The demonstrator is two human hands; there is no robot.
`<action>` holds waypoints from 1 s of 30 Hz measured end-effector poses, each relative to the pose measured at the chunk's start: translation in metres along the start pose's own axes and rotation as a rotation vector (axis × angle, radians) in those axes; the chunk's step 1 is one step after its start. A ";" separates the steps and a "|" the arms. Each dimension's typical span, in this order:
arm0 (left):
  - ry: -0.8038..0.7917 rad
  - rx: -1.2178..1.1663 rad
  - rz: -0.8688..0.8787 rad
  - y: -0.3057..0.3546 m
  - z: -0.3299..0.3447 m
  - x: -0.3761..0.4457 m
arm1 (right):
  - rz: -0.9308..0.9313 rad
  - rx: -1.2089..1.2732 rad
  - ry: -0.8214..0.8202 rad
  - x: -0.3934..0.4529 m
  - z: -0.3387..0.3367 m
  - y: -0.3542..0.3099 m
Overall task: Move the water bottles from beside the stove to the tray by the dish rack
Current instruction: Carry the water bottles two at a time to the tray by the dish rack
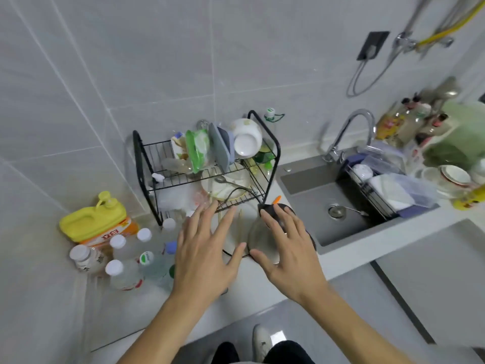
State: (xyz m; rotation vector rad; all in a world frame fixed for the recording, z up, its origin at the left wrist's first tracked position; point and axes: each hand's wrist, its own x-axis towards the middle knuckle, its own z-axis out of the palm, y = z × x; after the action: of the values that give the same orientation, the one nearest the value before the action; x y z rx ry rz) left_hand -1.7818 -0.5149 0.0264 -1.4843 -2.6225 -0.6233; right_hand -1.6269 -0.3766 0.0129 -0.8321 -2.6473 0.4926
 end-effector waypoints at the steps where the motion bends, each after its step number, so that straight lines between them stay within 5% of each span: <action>1: -0.023 -0.016 0.060 0.013 0.005 0.008 | 0.048 -0.013 0.038 -0.010 -0.009 0.007; 8: -0.170 -0.108 0.504 0.154 0.047 0.035 | 0.491 -0.098 0.267 -0.122 -0.080 0.083; 15: -0.248 -0.149 0.886 0.366 0.102 0.004 | 0.888 -0.147 0.517 -0.284 -0.169 0.185; 22: -0.311 -0.258 1.109 0.610 0.149 -0.079 | 1.133 -0.227 0.658 -0.450 -0.266 0.291; 30: -0.377 -0.325 1.305 0.795 0.188 -0.143 | 1.341 -0.232 0.794 -0.584 -0.343 0.391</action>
State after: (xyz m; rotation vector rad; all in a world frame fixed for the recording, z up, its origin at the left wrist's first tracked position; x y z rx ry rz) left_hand -1.0159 -0.1992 0.0682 -3.0369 -1.1155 -0.5920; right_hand -0.8461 -0.3458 0.0401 -2.2271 -1.1593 0.0469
